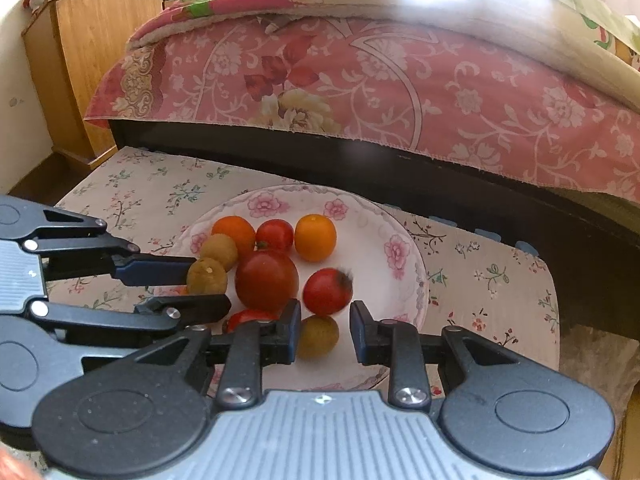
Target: Organize fruits
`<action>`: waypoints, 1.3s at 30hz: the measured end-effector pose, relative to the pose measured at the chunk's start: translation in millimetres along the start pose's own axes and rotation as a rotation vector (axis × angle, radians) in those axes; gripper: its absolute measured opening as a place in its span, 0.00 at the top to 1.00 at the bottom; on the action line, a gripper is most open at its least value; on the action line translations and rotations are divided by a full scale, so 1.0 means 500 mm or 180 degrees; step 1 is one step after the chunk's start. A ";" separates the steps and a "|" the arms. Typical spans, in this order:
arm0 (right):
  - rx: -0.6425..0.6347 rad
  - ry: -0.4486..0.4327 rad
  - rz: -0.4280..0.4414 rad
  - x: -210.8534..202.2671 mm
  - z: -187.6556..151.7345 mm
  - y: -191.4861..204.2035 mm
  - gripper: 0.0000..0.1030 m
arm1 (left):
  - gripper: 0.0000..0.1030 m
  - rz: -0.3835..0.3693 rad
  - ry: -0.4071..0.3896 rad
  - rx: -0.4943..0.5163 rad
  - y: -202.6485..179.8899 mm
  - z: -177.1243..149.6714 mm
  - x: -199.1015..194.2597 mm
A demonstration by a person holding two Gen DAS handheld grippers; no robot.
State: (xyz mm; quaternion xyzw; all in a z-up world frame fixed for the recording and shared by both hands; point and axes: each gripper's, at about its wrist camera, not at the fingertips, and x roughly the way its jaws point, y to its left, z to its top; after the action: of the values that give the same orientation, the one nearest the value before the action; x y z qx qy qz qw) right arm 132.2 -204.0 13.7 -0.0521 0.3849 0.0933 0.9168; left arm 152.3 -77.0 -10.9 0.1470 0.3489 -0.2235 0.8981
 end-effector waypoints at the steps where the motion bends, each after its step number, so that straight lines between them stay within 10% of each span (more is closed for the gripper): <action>1: -0.0003 -0.0011 -0.0003 0.000 0.000 0.000 0.69 | 0.69 0.0002 -0.0002 -0.0002 0.001 0.000 0.000; 39: 0.0232 -0.0056 -0.0110 -0.091 -0.022 -0.003 0.66 | 0.38 0.0132 -0.0002 -0.0032 -0.012 -0.015 -0.075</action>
State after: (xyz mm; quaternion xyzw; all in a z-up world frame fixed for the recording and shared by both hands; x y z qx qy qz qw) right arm 93.6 -213.1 38.8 -0.0245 0.3789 0.0638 0.9229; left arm 120.4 -68.0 9.3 0.1497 0.3466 -0.2031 0.9034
